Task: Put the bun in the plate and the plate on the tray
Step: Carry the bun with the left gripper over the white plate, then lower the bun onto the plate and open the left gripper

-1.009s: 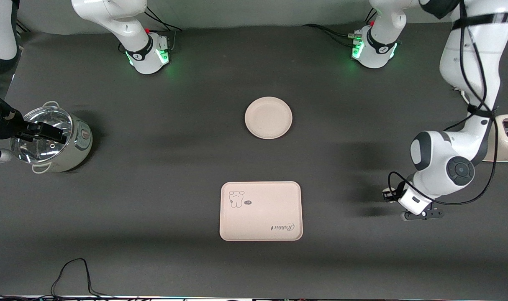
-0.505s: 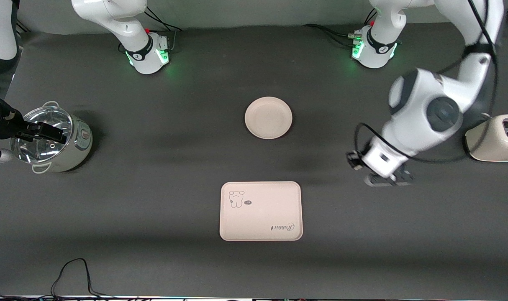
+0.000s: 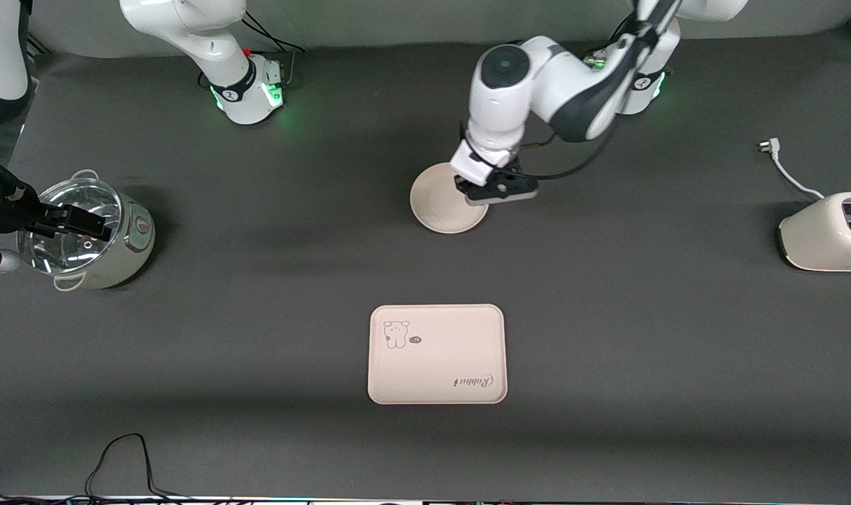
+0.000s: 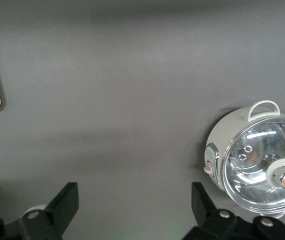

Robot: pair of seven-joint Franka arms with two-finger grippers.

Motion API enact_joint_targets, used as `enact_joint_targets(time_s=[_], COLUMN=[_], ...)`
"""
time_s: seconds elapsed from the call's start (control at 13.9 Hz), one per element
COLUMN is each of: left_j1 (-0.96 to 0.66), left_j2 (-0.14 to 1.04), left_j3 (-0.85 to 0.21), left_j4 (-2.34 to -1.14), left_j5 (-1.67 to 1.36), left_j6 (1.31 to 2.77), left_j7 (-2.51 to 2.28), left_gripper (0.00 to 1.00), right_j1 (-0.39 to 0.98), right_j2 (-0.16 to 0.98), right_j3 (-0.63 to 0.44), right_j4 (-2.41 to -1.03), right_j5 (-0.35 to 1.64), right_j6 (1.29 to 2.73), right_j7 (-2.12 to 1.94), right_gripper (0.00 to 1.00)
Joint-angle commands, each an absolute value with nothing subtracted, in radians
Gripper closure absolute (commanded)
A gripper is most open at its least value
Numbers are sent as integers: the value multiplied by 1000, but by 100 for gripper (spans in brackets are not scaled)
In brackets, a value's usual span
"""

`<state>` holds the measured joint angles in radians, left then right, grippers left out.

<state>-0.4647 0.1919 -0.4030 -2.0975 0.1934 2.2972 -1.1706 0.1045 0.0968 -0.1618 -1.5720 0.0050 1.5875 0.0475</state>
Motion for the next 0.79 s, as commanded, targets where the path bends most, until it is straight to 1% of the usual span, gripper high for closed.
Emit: enact_joint_targets(time_s=[0.0,0.14,0.36,0.43,0.5,0.58,0.72], left_j1=[-523,-537,-549,-552,-554,-554,-555], left_j2=[316,377,408,417,432,437,446], left_j3=[-380,-379,-374,-373,-373,-373,-373], left_j4=[-2092,-2086,-2083,-2079,-2076,-2075,-2077], left_j5=[273,276,278,281,296,336,373], left_j6=[2405,2457,2468,2480,2493,2496,2496], left_j7=[-1340,-1351,-1362,-1374,-1396,-1420,-1440], left_gripper=[100,100,100,90,47,1,0], right_j1=[106,106,106,106,106,106,106], right_j2=[81,81,81,81,81,81,81], right_j3=[-164,-164,-164,-164,-164,-164,-166], right_j4=[-1580,-1582,-1583,-1583,-1585,-1585,-1586], right_j5=[6,6,6,6,6,6,6], right_j6=[1580,1580,1580,1580,1580,1580,1580], right_j7=[34,34,35,34,34,34,34], right_gripper=[0,0,0,0,0,0,0])
